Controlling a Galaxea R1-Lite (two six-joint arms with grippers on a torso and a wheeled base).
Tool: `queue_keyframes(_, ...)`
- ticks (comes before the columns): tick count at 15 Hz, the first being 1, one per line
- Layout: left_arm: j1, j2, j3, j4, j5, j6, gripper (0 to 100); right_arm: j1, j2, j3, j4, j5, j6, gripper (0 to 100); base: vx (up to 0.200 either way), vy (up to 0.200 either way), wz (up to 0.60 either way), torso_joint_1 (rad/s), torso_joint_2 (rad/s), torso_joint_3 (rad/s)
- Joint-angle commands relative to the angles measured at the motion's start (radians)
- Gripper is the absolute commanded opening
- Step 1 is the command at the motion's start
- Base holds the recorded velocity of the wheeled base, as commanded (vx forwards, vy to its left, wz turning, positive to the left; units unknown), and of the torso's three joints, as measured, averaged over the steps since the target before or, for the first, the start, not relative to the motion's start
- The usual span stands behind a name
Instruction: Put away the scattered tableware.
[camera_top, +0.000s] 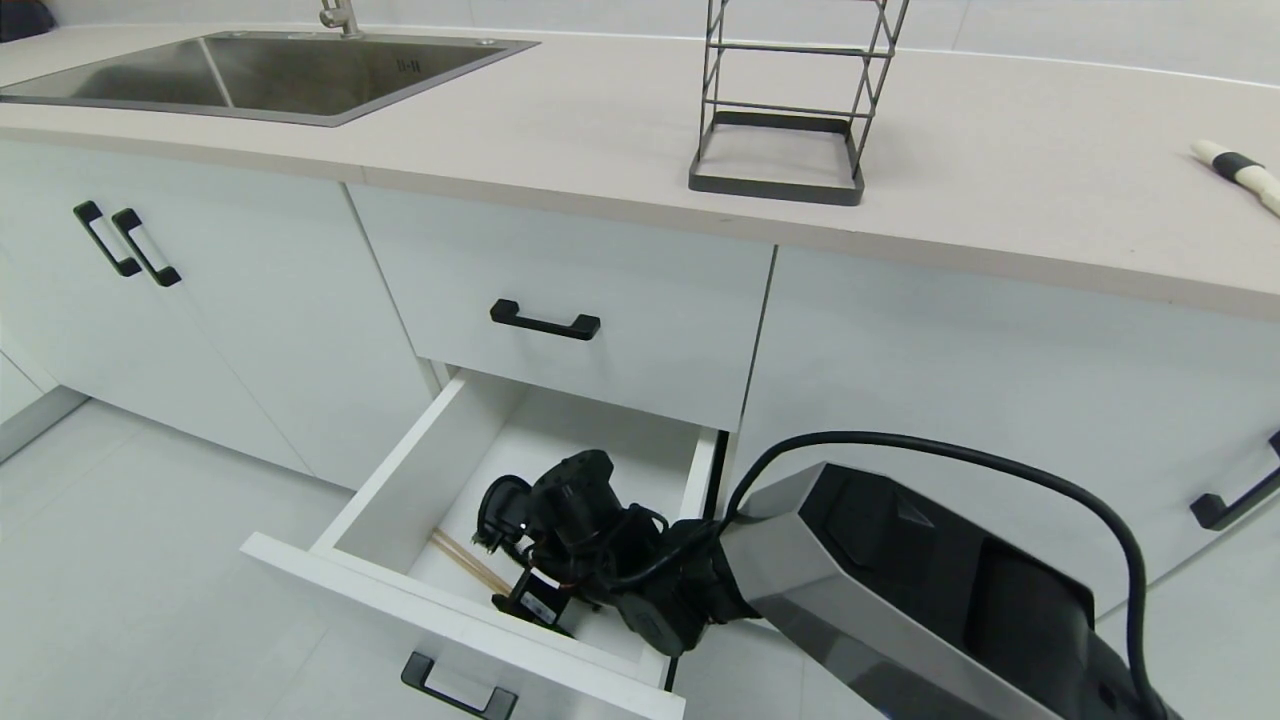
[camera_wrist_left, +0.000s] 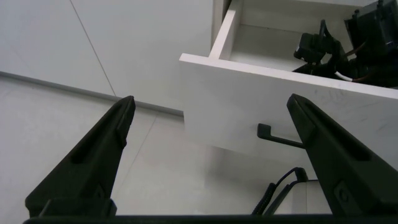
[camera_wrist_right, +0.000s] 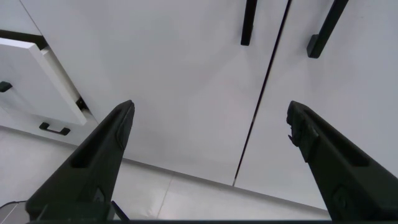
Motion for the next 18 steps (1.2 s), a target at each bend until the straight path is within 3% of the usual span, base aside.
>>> queue_keyframes(1,0.000,0.001,0.000,-0.001,0.000,0.000,100,0.001,-0.023,0.000,-0.001,0.000,-0.001,100,0.000,0.000,0.00,0.000,0.00,0.000)
queue_keyframes(9,0.000,0.001,0.000,0.000,0.000,0.000,100,0.037,-0.364,0.123,-0.006,-0.002,0.007,100,0.000,0.000,0.00,0.000,0.00,0.000)
queue_keyframes(14,0.000,0.001,0.000,0.000,0.000,0.000,100,0.040,-0.694,0.540,-0.093,-0.028,0.010,100,0.000,0.000,0.00,0.000,0.00,0.000)
queue_keyframes(16,0.000,0.001,0.000,0.000,0.000,0.000,100,0.008,-0.868,0.836,-0.264,-0.030,0.012,100,0.000,0.000,0.00,0.000,0.00,0.000)
queue_keyframes(18,0.000,0.001,0.000,0.000,0.000,0.000,100,-0.037,-1.046,1.028,-0.265,-0.037,0.012,100,0.000,0.000,0.00,0.000,0.00,0.000)
